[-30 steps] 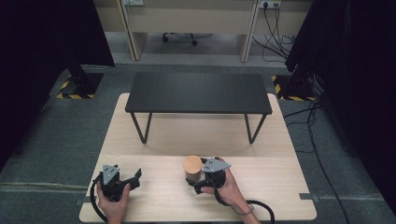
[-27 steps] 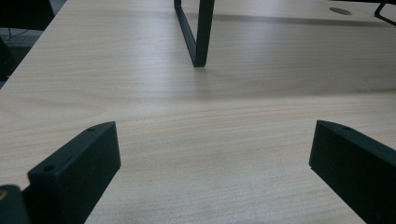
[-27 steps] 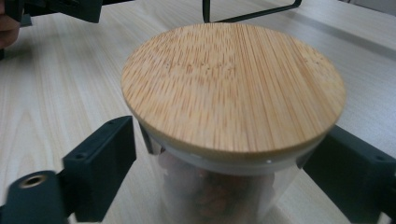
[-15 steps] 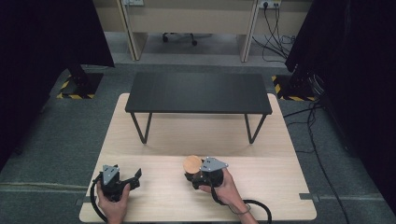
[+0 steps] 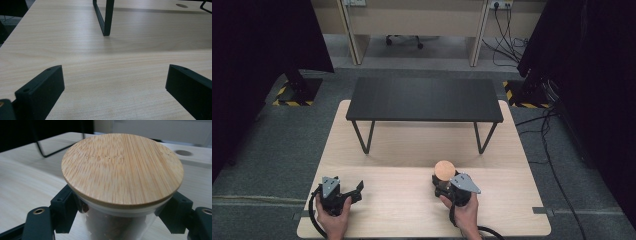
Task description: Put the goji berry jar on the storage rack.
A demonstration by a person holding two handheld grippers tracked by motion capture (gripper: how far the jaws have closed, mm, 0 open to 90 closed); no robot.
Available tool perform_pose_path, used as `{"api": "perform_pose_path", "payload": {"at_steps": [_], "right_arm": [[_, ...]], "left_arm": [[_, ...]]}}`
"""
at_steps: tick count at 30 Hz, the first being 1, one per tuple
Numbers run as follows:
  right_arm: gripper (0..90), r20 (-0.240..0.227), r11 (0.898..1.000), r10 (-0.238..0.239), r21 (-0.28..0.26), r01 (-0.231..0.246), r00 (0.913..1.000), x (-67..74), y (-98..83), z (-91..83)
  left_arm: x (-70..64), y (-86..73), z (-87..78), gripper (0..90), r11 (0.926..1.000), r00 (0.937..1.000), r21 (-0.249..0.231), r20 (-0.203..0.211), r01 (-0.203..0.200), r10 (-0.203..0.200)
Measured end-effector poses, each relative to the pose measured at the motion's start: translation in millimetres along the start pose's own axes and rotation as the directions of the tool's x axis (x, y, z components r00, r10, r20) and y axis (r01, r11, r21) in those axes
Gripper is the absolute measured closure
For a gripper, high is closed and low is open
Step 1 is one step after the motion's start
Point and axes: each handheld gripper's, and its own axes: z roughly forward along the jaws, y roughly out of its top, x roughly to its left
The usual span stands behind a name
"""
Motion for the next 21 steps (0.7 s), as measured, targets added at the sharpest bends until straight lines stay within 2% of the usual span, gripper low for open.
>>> {"api": "perform_pose_path", "payload": {"at_steps": [1,2,3,4,8,14,21], "right_arm": [[26.2,0.0,1.0,0.0,0.0,0.0,1.0,0.0,0.0,0.0],[26.2,0.045,1.0,0.006,0.001,-0.006,0.999,4.7,-0.6,-3.0],[26.2,0.062,1.0,0.014,0.004,-0.015,0.998,6.7,-0.1,-3.8],[26.2,0.062,1.0,0.014,0.004,-0.015,0.998,6.7,-0.1,-3.8],[26.2,0.117,1.0,0.029,0.0,-0.029,0.9927,14.9,1.3,-5.8],[26.2,0.142,0.999,0.034,0.002,-0.035,0.9893,21.1,7.8,-8.3],[26.2,0.156,0.999,0.039,-0.002,-0.039,0.987,25.0,23.3,-10.5]], "left_arm": [[0.0,0.0,0.0,1.1,1.0,1.0,0.0,0.0,0.0,0.0],[0.0,0.0,0.0,1.2,1.0,1.0,0.0,0.0,0.0,0.0],[-0.1,0.0,0.0,1.2,1.0,1.0,0.0,0.0,0.0,0.0],[-0.1,0.0,0.0,1.2,1.0,1.0,0.0,0.0,0.0,0.0],[0.0,0.0,0.0,1.2,1.0,1.0,0.0,-0.001,0.0,0.0],[0.0,0.0,-0.1,1.2,1.0,1.0,0.0,0.0,0.0,0.0],[0.2,-0.1,-0.2,1.2,1.0,1.0,0.0,0.001,-0.001,0.001]]}}
